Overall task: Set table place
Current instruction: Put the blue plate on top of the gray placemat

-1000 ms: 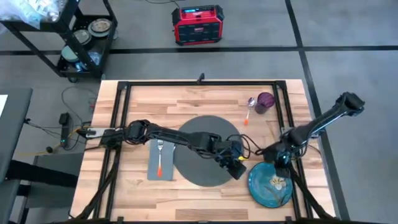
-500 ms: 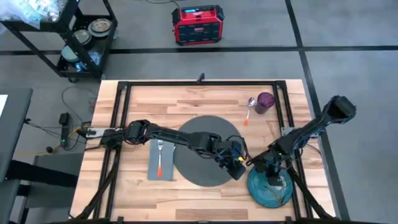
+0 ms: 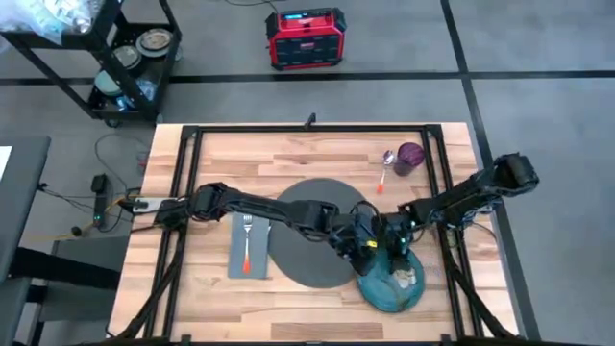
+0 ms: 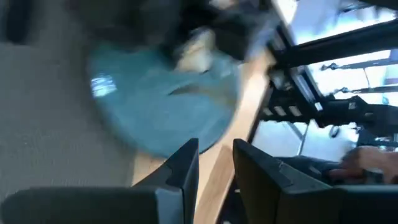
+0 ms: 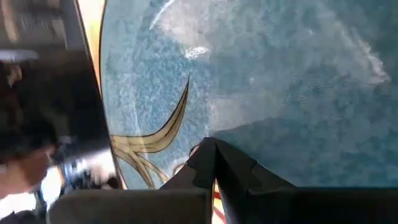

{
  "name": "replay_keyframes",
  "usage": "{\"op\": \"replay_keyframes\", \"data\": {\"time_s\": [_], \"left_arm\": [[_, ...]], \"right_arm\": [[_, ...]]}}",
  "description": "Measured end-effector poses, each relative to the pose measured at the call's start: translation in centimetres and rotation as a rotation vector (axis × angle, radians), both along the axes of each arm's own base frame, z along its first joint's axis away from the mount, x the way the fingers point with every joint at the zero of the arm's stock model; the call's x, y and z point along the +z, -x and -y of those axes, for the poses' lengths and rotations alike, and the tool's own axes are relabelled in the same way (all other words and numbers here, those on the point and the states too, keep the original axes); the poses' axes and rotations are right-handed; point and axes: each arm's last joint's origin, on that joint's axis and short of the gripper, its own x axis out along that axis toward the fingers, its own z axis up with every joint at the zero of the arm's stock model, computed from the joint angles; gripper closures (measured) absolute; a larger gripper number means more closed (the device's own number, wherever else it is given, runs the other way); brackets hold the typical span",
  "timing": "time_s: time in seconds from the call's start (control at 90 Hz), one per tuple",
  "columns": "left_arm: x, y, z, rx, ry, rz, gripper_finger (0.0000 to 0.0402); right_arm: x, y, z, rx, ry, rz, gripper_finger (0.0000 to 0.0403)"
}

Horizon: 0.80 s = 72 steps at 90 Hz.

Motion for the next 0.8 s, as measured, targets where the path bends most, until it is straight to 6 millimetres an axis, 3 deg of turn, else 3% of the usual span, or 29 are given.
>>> {"op": "replay_keyframes", "data": {"time_s": [0.167,0.467,0.589,0.8], "left_arm": [[0.5,0.3,-0.8,0.030,-0.057,-0.002,0.0320],[0.2,0.3,-2.3,0.164,-0.119,-0.037,0.0320],[-0.9,0.8,-3.7,0.199,-0.188,-0.143,0.0318],[-5.2,1.2,-5.5,0.125,-0.126,-0.275,0.0298]], "right_arm": [[1.1,-0.3,2.1,-0.140,0.029,0.058,0.0403],[6.4,1.5,3.1,-0.265,0.041,0.263,0.0392],[7.7,3.1,3.3,-0.295,0.024,0.264,0.0345],[9.1,5.4,3.3,-0.380,0.009,0.245,0.0232]]}}
